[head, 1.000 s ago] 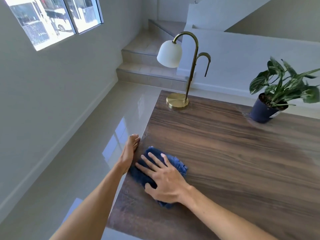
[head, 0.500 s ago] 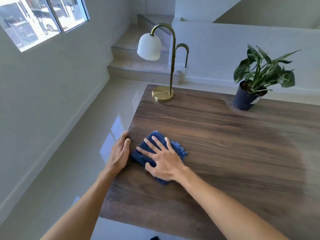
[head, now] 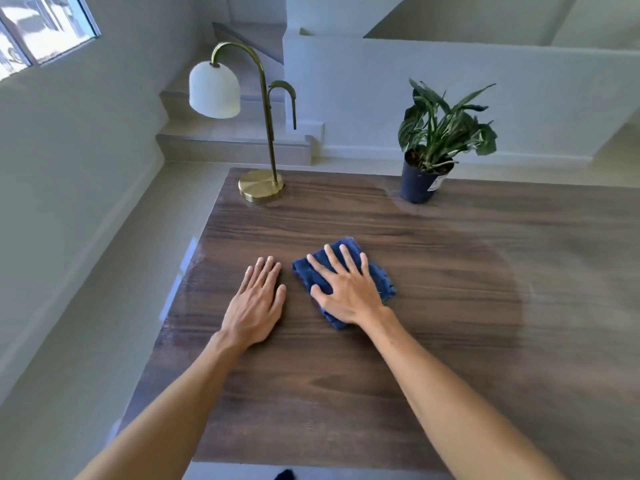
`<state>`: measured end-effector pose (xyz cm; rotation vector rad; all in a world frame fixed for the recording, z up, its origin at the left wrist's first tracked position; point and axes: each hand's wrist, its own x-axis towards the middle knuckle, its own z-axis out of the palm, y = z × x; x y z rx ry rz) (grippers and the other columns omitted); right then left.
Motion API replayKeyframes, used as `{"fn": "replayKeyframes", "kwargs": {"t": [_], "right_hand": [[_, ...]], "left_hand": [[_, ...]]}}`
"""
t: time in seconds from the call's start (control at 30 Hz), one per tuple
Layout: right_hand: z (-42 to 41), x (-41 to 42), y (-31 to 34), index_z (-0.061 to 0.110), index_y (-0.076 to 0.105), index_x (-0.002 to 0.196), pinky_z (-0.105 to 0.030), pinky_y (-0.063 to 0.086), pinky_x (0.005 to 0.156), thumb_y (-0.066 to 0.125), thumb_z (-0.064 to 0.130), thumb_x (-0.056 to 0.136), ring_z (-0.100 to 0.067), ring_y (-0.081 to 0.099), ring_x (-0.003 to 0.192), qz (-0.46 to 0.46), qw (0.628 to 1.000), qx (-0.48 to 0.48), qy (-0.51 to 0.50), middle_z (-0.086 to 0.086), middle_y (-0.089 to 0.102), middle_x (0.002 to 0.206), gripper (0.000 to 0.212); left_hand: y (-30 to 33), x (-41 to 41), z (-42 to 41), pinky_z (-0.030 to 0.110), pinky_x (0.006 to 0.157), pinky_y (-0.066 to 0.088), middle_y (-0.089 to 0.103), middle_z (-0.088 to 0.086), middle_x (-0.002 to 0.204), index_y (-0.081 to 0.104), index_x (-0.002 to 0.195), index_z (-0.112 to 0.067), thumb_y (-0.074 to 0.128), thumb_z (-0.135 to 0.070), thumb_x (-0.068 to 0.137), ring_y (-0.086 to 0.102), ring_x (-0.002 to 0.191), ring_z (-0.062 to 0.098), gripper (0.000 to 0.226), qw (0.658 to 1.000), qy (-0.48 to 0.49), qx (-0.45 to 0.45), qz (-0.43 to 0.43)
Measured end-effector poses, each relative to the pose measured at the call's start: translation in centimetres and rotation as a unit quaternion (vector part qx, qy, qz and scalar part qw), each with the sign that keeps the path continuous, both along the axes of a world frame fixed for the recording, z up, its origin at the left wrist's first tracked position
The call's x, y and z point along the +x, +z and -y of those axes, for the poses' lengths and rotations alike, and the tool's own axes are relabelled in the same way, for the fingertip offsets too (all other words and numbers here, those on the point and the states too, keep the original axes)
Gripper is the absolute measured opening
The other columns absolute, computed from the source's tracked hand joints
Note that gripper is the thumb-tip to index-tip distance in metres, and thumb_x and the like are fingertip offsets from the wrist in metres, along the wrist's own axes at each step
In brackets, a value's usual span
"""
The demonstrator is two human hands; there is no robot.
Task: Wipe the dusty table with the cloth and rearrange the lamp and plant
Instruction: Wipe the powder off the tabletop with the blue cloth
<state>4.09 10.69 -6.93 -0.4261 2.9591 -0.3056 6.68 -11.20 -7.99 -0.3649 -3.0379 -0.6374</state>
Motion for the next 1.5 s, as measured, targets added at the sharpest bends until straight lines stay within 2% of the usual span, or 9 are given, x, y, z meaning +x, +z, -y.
{"fn": "replayKeyframes", "kwargs": {"t": [0.23, 0.37, 0.47, 0.67, 0.87, 1.1, 1.27, 1.4, 1.5], "right_hand": [[-10.4, 10.0, -0.1, 0.052, 0.009, 0.154, -0.04, -0.009, 0.124, 0.032, 0.059, 0.095, -0.005, -0.015, 0.152, -0.007, 0.999, -0.008, 0.049, 0.019, -0.005, 0.165, 0.064], [-18.5, 4.7, 0.2, 0.062, -0.002, 0.148, -0.053, -0.004, 0.122, 0.023, 0.066, 0.087, -0.02, -0.011, 0.154, 0.016, 0.991, 0.041, -0.124, 0.015, -0.01, 0.165, 0.066], [-16.2, -0.6, 0.3, 0.051, 0.012, 0.153, -0.064, -0.01, 0.116, 0.034, 0.063, 0.088, -0.032, -0.011, 0.153, 0.029, 0.977, 0.018, -0.208, 0.007, -0.002, 0.168, 0.069], [-6.8, 5.9, 0.3, 0.041, 0.033, 0.146, -0.056, -0.006, 0.122, 0.045, 0.054, 0.086, -0.021, -0.003, 0.155, -0.01, 0.998, -0.063, -0.017, 0.009, 0.013, 0.167, 0.062], [-17.7, 12.0, 0.2, 0.06, 0.01, 0.151, -0.054, -0.01, 0.122, 0.028, 0.072, 0.094, -0.012, -0.018, 0.152, 0.002, 0.999, 0.011, -0.036, 0.019, -0.003, 0.166, 0.061], [-21.1, 1.1, 0.6, 0.057, 0.004, 0.152, -0.065, -0.01, 0.117, 0.014, 0.076, 0.093, -0.027, -0.013, 0.154, 0.034, 0.98, 0.027, -0.196, 0.012, -0.004, 0.168, 0.063], [-15.8, 6.9, -0.1, 0.049, 0.013, 0.156, -0.06, -0.003, 0.121, 0.028, 0.06, 0.101, -0.022, -0.005, 0.155, -0.012, 0.996, 0.011, -0.088, 0.01, 0.006, 0.168, 0.058], [-19.2, 14.8, -0.3, 0.042, 0.013, 0.158, -0.039, -0.011, 0.123, 0.026, 0.044, 0.106, -0.006, -0.009, 0.153, -0.01, 0.999, -0.035, -0.012, 0.017, 0.004, 0.166, 0.053], [-25.6, 15.1, -0.3, 0.044, 0.013, 0.156, -0.045, -0.003, 0.125, 0.019, 0.048, 0.103, -0.006, -0.011, 0.152, -0.012, 0.994, -0.025, -0.106, 0.02, -0.001, 0.163, 0.054]], "left_hand": [[-0.3, -1.2, -3.6, 0.032, 0.125, -0.003, 0.002, -0.003, 0.164, 0.014, 0.157, -0.018, 0.021, -0.077, 0.088, -0.009, 0.152, 0.009, 0.09, 0.993, -0.11, -0.039, 0.003], [-0.6, -1.6, -4.1, 0.029, 0.124, -0.003, 0.009, -0.004, 0.165, 0.022, 0.157, -0.019, 0.013, -0.071, 0.092, -0.007, 0.151, 0.005, 0.083, 0.996, -0.091, -0.022, -0.012], [-0.6, -1.7, -4.2, 0.029, 0.124, 0.0, 0.013, -0.004, 0.164, 0.025, 0.156, -0.018, 0.018, -0.065, 0.095, -0.003, 0.152, 0.006, 0.077, 0.995, -0.089, -0.027, -0.029], [-0.9, -2.0, -3.5, 0.029, 0.124, 0.002, 0.018, -0.003, 0.163, 0.029, 0.155, -0.02, 0.02, -0.059, 0.096, 0.001, 0.152, 0.006, 0.071, 0.995, -0.094, -0.02, -0.029], [-1.1, -1.6, -3.7, 0.028, 0.124, -0.001, 0.013, -0.005, 0.163, 0.025, 0.156, -0.021, 0.018, -0.061, 0.096, -0.002, 0.152, 0.005, 0.073, 0.994, -0.103, -0.027, -0.022], [0.2, -2.3, -7.3, 0.043, 0.111, 0.034, 0.049, 0.007, 0.139, 0.052, 0.126, -0.013, 0.031, -0.045, 0.089, 0.041, 0.137, 0.028, 0.053, 0.997, -0.029, 0.019, -0.07], [-0.7, -2.3, -16.2, 0.036, 0.123, 0.015, 0.035, 0.01, 0.157, 0.044, 0.142, -0.01, 0.033, -0.046, 0.098, 0.022, 0.15, 0.023, 0.059, 0.994, -0.101, 0.015, -0.032], [-0.6, -1.8, -20.1, 0.035, 0.124, 0.007, 0.031, 0.008, 0.16, 0.041, 0.147, -0.012, 0.021, -0.05, 0.095, 0.016, 0.152, 0.02, 0.067, 0.995, -0.089, 0.013, -0.03], [-0.8, -1.3, -20.2, 0.036, 0.125, 0.006, 0.027, 0.006, 0.162, 0.037, 0.15, -0.011, 0.014, -0.051, 0.095, 0.012, 0.153, 0.018, 0.071, 0.995, -0.086, -0.011, -0.04]]}}
